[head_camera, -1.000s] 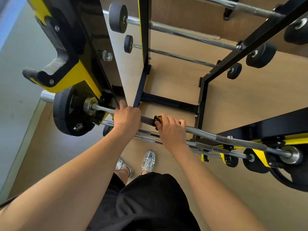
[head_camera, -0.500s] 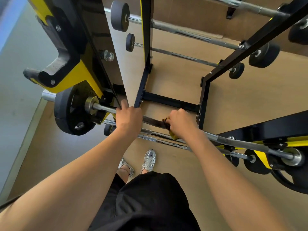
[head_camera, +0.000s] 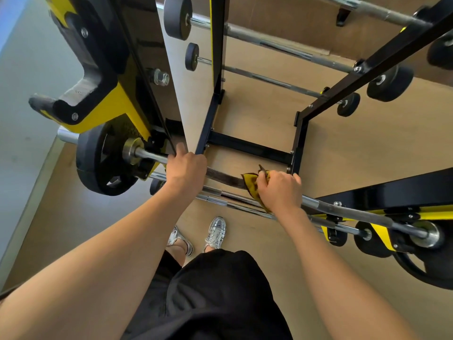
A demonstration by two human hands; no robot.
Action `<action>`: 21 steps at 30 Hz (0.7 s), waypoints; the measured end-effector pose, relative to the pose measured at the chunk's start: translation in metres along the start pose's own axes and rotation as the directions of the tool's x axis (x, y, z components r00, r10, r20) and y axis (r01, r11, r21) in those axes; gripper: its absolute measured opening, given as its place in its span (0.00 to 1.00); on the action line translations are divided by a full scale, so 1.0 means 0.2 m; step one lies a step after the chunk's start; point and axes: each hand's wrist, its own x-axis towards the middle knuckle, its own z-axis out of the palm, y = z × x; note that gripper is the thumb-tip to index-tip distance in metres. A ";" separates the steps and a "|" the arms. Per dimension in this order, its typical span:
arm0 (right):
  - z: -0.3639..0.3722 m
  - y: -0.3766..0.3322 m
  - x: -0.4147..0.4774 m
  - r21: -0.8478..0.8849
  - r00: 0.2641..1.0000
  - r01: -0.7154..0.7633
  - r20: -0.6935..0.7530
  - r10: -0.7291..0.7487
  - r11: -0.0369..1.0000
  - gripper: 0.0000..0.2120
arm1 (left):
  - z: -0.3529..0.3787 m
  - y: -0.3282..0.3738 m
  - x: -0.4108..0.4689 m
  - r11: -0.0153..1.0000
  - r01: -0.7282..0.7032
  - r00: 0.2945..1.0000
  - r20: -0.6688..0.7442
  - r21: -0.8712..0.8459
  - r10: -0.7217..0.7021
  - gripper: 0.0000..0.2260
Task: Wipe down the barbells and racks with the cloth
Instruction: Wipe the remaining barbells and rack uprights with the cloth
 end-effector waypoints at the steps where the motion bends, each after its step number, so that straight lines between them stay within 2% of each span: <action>1: -0.01 -0.02 0.03 0.046 0.999 -0.036 0.020 0.035 0.998 0.26 | 0.00 0.00 0.00 1.000 -0.001 1.000 -0.004 -0.001 0.001 0.15; 2: -0.01 -0.07 0.05 0.095 0.998 -0.011 0.070 0.004 0.995 0.26 | 0.00 0.00 0.00 1.000 0.000 1.000 -0.009 0.001 0.000 0.15; 4: 0.03 -0.27 0.08 0.115 0.974 0.175 0.128 -0.189 0.978 0.18 | 0.00 0.01 -0.01 1.000 0.004 1.000 -0.014 0.008 -0.004 0.15; 6: 0.08 -0.46 0.08 0.201 0.961 0.237 0.095 -0.260 0.950 0.10 | 0.00 0.02 -0.02 1.000 0.010 1.000 -0.010 0.014 -0.010 0.15; 9: 0.12 -0.57 0.08 0.263 0.979 0.181 0.044 -0.199 0.948 0.14 | -0.01 0.02 -0.02 1.000 0.016 1.000 -0.011 0.013 -0.016 0.14; 12: 0.10 -0.50 0.10 0.095 0.975 0.208 0.064 -0.214 0.974 0.24 | 0.00 0.03 -0.03 0.999 0.035 0.999 -0.017 -0.026 -0.036 0.15; 14: 0.09 -0.40 0.11 -0.011 0.969 0.234 0.088 -0.232 0.972 0.26 | -0.01 0.02 -0.04 0.996 0.042 0.999 -0.002 -0.075 -0.042 0.17; 17: 0.06 -0.21 0.09 -0.060 0.985 0.150 0.093 -0.144 0.987 0.27 | -0.02 0.00 -0.02 0.996 0.021 1.000 0.005 -0.090 -0.021 0.17; 21: -0.02 -0.08 0.07 -0.109 0.987 -0.106 0.105 0.118 0.988 0.27 | -0.01 -0.01 -0.01 0.996 0.017 1.000 -0.003 -0.092 -0.018 0.14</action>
